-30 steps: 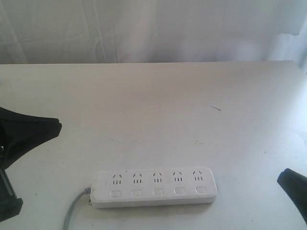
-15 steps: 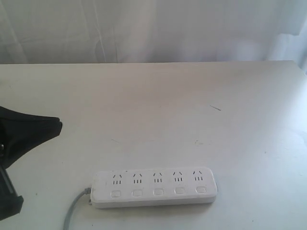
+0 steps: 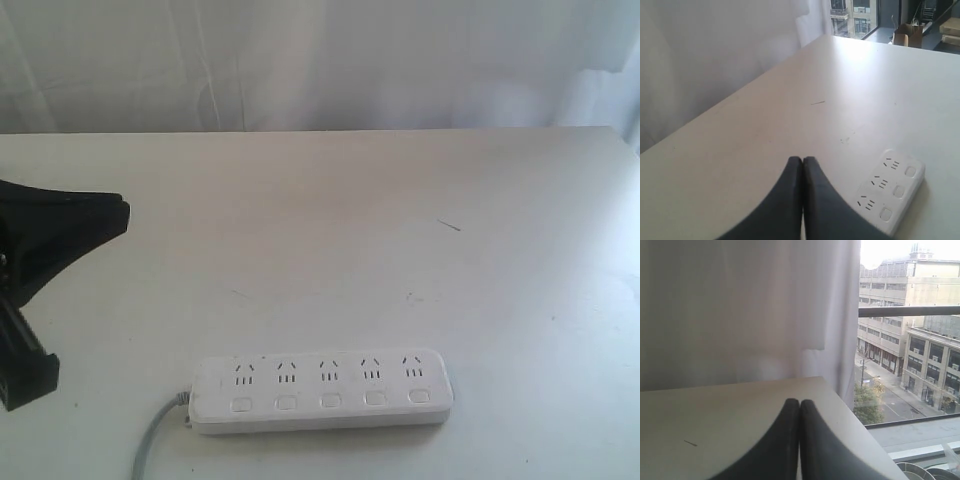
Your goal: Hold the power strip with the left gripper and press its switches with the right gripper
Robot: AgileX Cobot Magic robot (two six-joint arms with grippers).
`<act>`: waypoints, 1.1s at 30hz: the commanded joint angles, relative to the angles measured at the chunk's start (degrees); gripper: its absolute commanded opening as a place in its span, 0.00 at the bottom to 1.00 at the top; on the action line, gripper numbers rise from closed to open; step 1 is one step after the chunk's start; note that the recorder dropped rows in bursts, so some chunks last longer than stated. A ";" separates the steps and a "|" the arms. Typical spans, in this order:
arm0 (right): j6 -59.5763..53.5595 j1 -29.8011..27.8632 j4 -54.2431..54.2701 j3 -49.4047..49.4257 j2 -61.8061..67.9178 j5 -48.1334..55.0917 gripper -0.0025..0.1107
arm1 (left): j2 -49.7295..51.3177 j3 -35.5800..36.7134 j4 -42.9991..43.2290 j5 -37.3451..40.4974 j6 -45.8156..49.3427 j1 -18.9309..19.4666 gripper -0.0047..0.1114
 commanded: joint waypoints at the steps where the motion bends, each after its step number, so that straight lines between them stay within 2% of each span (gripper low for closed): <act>1: -0.29 -0.32 0.34 0.33 -0.35 0.73 0.02 | -0.05 0.33 -2.37 1.29 -0.67 -0.26 0.04; 3: -0.29 -0.32 0.34 0.33 -0.35 0.73 0.02 | -0.63 1.13 -2.58 1.46 -0.79 -0.43 0.04; 5: -0.29 -0.32 0.04 0.33 -0.35 0.59 0.02 | -0.76 2.57 -3.40 0.35 -1.12 1.48 0.04; 9: -0.29 -0.07 0.06 0.33 -0.35 0.70 0.02 | -0.76 8.82 -5.08 -6.99 -9.70 9.26 0.04; 12: -0.29 -0.07 0.06 0.33 -0.35 0.70 0.02 | -3.02 14.23 -3.96 -13.79 -18.40 13.61 0.04; 17: -0.29 -0.07 0.06 0.33 -0.35 0.82 0.02 | -9.64 22.01 9.10 -18.48 -29.93 20.85 0.04; 21: -0.29 -0.07 -0.15 0.33 -0.35 0.81 0.02 | -16.53 27.22 24.62 -19.84 -41.29 26.34 0.04; 25: -0.29 -0.07 -0.15 0.33 -0.35 0.81 0.02 | -22.24 31.59 36.81 -22.47 -50.02 30.06 0.04; 27: -0.29 -0.07 -0.15 0.33 -0.35 0.81 0.02 | -25.03 31.67 39.05 -22.46 -52.32 31.26 0.04; 33: -0.29 -0.07 -0.09 0.33 -0.35 0.56 0.02 | -31.16 31.67 40.18 -5.59 -56.77 31.82 0.04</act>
